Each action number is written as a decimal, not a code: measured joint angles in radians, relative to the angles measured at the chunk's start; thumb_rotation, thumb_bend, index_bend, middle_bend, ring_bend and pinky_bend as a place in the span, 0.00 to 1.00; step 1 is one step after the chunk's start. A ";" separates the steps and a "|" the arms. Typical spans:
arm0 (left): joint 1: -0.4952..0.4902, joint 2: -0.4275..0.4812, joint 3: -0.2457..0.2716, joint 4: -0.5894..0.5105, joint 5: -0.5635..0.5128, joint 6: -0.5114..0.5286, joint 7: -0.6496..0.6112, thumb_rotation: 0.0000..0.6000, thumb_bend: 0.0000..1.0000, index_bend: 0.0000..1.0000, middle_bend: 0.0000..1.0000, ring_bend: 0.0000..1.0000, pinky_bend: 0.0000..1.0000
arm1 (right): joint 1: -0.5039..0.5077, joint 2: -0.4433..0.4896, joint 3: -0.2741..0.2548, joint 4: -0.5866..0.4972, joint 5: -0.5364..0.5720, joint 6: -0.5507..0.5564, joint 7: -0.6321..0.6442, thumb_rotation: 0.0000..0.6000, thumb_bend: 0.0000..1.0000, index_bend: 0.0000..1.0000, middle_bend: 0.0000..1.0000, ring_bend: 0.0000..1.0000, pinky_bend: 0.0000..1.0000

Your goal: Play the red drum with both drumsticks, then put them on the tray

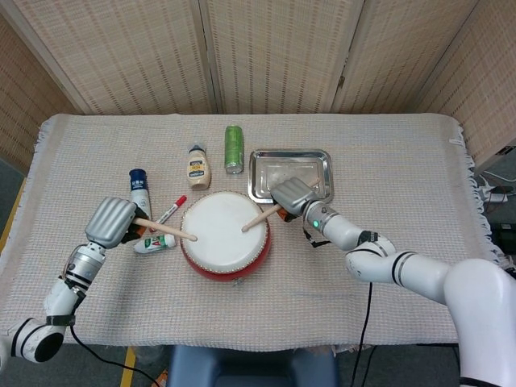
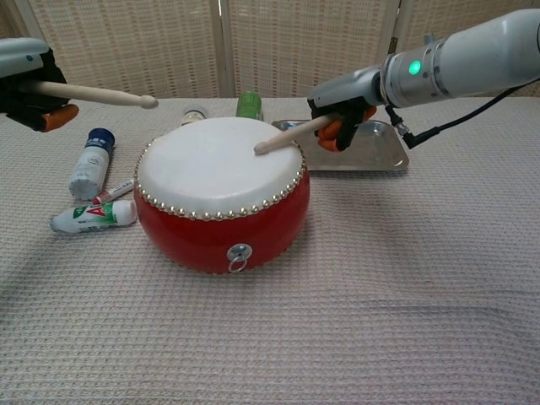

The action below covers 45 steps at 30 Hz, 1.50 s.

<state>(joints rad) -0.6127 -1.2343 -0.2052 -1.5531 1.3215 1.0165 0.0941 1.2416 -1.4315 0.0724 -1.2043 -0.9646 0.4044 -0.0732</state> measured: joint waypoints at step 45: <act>-0.065 -0.121 0.000 0.009 -0.182 0.050 0.265 1.00 0.57 1.00 1.00 1.00 1.00 | -0.028 0.045 0.047 -0.125 0.090 0.127 -0.070 1.00 0.87 1.00 1.00 1.00 1.00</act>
<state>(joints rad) -0.6779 -1.3549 -0.2056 -1.5439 1.1391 1.0667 0.3586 1.2132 -1.3869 0.1198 -1.3293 -0.8744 0.5311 -0.1432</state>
